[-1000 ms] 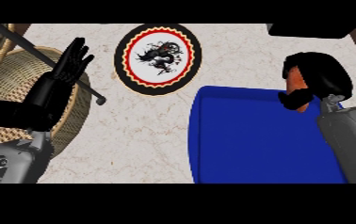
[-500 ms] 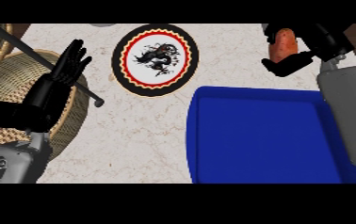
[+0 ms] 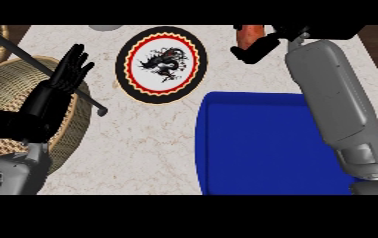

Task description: Pick the sweet potato from the tray and place it in the plate

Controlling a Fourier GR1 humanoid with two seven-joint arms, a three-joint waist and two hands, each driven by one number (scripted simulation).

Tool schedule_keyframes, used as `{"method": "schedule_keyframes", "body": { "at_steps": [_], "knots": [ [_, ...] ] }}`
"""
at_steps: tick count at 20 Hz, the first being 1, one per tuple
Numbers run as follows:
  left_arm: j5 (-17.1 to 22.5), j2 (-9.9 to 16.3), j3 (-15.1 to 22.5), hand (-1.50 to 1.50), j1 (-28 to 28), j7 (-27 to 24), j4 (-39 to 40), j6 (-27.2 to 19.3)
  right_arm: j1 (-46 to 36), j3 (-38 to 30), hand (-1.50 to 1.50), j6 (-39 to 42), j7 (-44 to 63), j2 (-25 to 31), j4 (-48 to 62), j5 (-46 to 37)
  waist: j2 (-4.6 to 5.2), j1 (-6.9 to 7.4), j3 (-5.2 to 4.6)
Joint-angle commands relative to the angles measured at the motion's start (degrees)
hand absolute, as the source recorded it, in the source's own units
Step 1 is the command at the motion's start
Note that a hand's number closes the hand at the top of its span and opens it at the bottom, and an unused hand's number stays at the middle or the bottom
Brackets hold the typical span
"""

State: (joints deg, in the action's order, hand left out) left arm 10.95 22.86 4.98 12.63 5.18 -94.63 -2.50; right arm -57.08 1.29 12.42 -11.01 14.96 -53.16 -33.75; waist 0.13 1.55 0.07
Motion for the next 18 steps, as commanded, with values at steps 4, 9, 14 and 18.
{"method": "schedule_keyframes", "body": {
  "at_steps": [4,9,14,18],
  "knots": [
    [-0.5,1.3,-3.8,0.00,2.3,0.8,1.1,0.4,-10.3,-0.5,1.50,-2.8,2.1,-8.8,10.8,-0.4,0.28,0.03,-0.09],
    [-2.3,-0.9,-2.3,0.00,4.3,0.0,3.1,-0.1,-14.9,0.8,1.50,-7.2,4.3,-14.7,19.4,-0.9,0.59,0.51,-0.11],
    [-4.4,-3.6,-0.5,0.00,6.0,-0.9,5.4,-1.2,-16.5,6.5,1.50,-14.1,3.8,-14.9,26.7,2.8,0.84,1.46,-0.13],
    [-2.8,-2.7,-0.3,0.00,5.1,0.0,2.8,1.2,-22.9,8.5,1.50,-16.9,8.1,-14.9,32.1,4.1,1.25,3.84,-0.17]
  ]
}}
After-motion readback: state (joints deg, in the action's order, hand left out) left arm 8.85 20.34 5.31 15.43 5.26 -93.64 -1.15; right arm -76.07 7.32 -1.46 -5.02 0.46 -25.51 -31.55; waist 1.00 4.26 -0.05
